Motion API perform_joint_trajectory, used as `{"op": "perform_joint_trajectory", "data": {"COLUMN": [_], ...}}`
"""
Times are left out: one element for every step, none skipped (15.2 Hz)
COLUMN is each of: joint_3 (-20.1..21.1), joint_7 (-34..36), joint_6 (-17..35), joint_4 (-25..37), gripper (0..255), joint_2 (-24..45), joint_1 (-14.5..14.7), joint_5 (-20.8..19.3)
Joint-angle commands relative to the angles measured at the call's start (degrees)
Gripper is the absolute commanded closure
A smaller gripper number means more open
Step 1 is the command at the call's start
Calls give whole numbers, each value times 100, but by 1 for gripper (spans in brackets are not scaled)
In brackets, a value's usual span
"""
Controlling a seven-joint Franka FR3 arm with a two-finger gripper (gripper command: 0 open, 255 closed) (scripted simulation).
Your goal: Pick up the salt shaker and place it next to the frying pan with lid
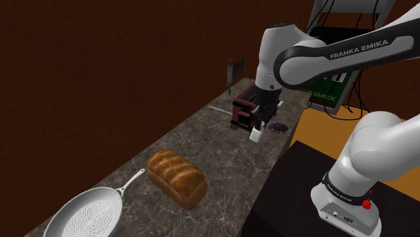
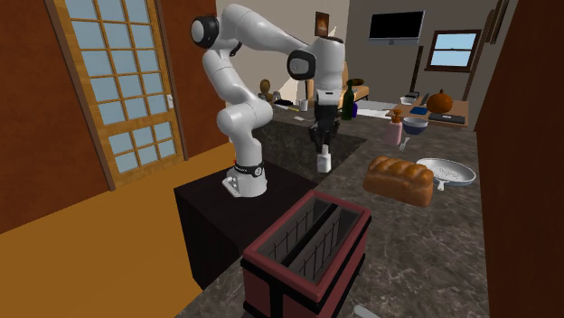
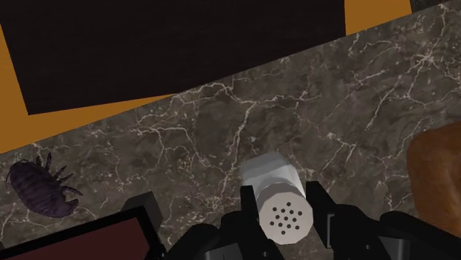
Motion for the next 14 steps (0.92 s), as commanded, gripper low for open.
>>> {"op": "perform_joint_trajectory", "data": {"joint_3": [252,368,482,595,706,816,925,1033,1139,1243,1346,1447,1546,1642], "joint_7": [283,413,543,674,805,936,1069,1203,1339,1478,1619,1763,1910,2061], "joint_6": [128,178,225,269,311,350,385,417,446,471,491,508,521,528], "joint_4": [205,326,452,584,722,866,1015,1170,1329,1495,1665,1841,2022,2208], "gripper": [255,255,255,255,255,255,255,255,255,255,255,255,255,255], "joint_2": [316,477,640,806,976,1147,1321,1497,1675,1856,2040,2227,2416,2609], "joint_1": [126,172,214,249,280,305,324,339,351,361,369,374,379,385], "joint_5": [142,194,237,272,297,314,322,321,310,289,257,216,163,101]}}
